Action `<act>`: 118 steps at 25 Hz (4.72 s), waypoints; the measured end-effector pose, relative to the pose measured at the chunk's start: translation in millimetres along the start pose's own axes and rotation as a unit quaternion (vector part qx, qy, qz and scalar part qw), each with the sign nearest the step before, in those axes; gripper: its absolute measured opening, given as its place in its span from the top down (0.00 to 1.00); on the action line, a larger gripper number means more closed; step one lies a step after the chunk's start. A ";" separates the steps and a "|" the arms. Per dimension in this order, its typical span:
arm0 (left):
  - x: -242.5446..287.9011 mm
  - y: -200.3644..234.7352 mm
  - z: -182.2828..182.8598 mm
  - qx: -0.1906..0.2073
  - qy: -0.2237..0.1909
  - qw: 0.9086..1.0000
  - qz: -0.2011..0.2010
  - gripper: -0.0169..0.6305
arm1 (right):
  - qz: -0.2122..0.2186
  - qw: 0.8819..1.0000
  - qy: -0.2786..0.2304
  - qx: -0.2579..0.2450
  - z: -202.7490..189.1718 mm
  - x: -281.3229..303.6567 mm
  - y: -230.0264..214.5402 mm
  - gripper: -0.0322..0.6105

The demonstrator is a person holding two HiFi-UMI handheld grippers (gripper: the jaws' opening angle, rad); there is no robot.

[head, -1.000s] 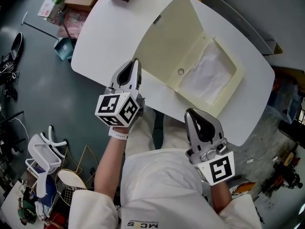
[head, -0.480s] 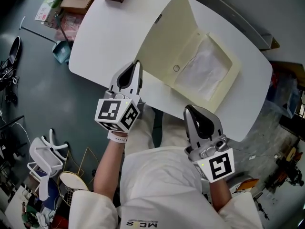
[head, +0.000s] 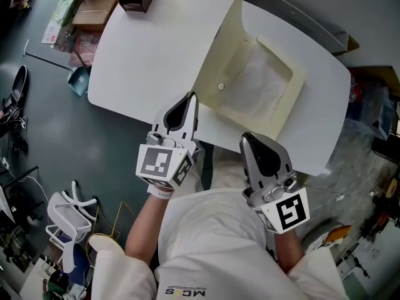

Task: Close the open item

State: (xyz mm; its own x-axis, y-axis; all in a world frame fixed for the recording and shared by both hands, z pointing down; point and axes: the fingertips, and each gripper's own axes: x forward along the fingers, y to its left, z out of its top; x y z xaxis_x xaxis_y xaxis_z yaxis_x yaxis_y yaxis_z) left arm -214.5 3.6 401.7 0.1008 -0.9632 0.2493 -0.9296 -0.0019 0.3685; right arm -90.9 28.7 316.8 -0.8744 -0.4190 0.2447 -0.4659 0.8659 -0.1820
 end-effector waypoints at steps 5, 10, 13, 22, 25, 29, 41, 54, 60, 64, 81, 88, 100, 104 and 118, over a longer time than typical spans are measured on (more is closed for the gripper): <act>-1.0 -24.1 -0.4 0.015 0.010 1.000 -0.021 0.93 | -0.027 1.000 -0.013 0.003 3.9 -17.5 -10.1 0.93; 5.3 -49.5 -1.6 0.049 0.026 0.997 -0.046 0.93 | -0.060 0.998 -0.028 0.010 8.9 -34.8 -26.3 0.93; 8.8 -69.1 -7.6 0.070 0.038 0.995 -0.066 0.93 | -0.081 0.996 -0.035 0.015 10.6 -47.1 -34.4 0.93; 21.3 -130.9 -36.4 0.126 0.085 0.977 -0.149 0.93 | -0.142 0.988 -0.050 0.029 9.9 -84.3 -62.2 0.93; 23.5 -151.8 -50.1 0.147 0.107 0.967 -0.180 0.93 | -0.166 0.984 -0.053 0.036 7.1 -97.4 -71.2 0.93; 28.2 -176.8 -68.4 0.166 0.130 0.955 -0.207 0.93 | -0.193 0.979 -0.052 0.045 2.3 -111.9 -86.1 0.93; 46.5 -227.7 -129.4 0.214 0.189 0.926 -0.248 0.93 | -0.259 0.963 -0.031 0.064 -18.9 -138.1 -135.1 0.93; 53.2 -246.2 -184.7 0.263 0.238 0.899 -0.256 0.93 | -0.233 0.970 0.019 0.073 -64.3 -101.8 -197.1 0.93; 55.6 -249.7 -204.4 0.258 0.264 0.890 -0.267 0.93 | -0.222 0.972 0.038 0.070 -81.6 -83.5 -229.5 0.93; 58.2 -253.3 -215.7 0.254 0.281 0.882 -0.281 0.93 | -0.223 0.970 0.064 0.075 -102.2 -71.5 -245.5 0.93; 61.3 -251.9 -261.2 0.244 0.354 0.848 -0.310 0.93 | -0.202 0.961 0.172 0.084 -185.1 -39.3 -281.6 0.93; 64.1 -254.1 -266.8 0.237 0.364 0.843 -0.317 0.93 | -0.190 0.956 0.207 0.086 -204.9 -34.7 -286.5 0.93; 62.9 -256.8 -272.3 0.215 0.380 0.839 -0.325 0.88 | -0.186 0.946 0.253 0.082 -220.6 -32.6 -285.2 0.93; 62.0 -257.3 -271.7 0.203 0.376 0.847 -0.317 0.88 | -0.186 0.946 0.255 0.077 -218.5 -31.6 -283.1 0.93; 82.1 -232.9 -235.7 0.184 0.356 0.874 -0.274 0.88 | -0.205 0.943 0.248 0.084 -219.7 -38.3 -285.1 0.93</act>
State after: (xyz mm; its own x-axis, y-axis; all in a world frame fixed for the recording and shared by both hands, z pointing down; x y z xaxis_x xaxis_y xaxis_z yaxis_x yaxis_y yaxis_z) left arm 93.8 -11.6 547.4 0.6409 -0.3792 0.6675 -0.7099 -0.6236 0.3273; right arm 105.2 -142.2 568.6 -0.4641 -0.4930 0.7359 -0.8026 0.5855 -0.1140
